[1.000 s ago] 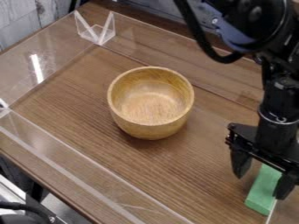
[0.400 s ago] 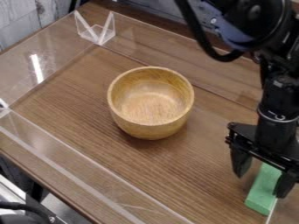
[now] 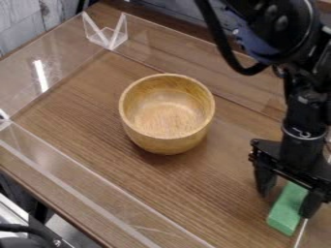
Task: Put the green block in the brown bowl
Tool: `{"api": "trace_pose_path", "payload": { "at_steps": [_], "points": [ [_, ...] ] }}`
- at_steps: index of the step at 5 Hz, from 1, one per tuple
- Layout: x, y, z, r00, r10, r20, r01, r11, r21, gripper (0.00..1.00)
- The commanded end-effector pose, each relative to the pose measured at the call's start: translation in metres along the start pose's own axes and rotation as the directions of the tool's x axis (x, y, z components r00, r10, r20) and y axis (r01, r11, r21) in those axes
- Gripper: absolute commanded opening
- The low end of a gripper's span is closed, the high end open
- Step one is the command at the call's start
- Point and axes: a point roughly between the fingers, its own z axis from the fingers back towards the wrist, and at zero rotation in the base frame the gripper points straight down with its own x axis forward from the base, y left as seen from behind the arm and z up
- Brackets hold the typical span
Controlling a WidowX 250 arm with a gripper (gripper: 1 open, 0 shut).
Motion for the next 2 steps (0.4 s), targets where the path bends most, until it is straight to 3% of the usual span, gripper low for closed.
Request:
{"api": "trace_pose_path", "payload": {
  "at_steps": [1, 2],
  "points": [
    [0.0043, -0.0029, 0.0052, 0.999, 0.003, 0.034, -0.003, 1.0, -0.015, 1.0],
    [0.0035, -0.0021, 0.0028, 0.999, 0.011, 0.032, -0.01, 1.0, -0.017, 0.0]
  ]
}}
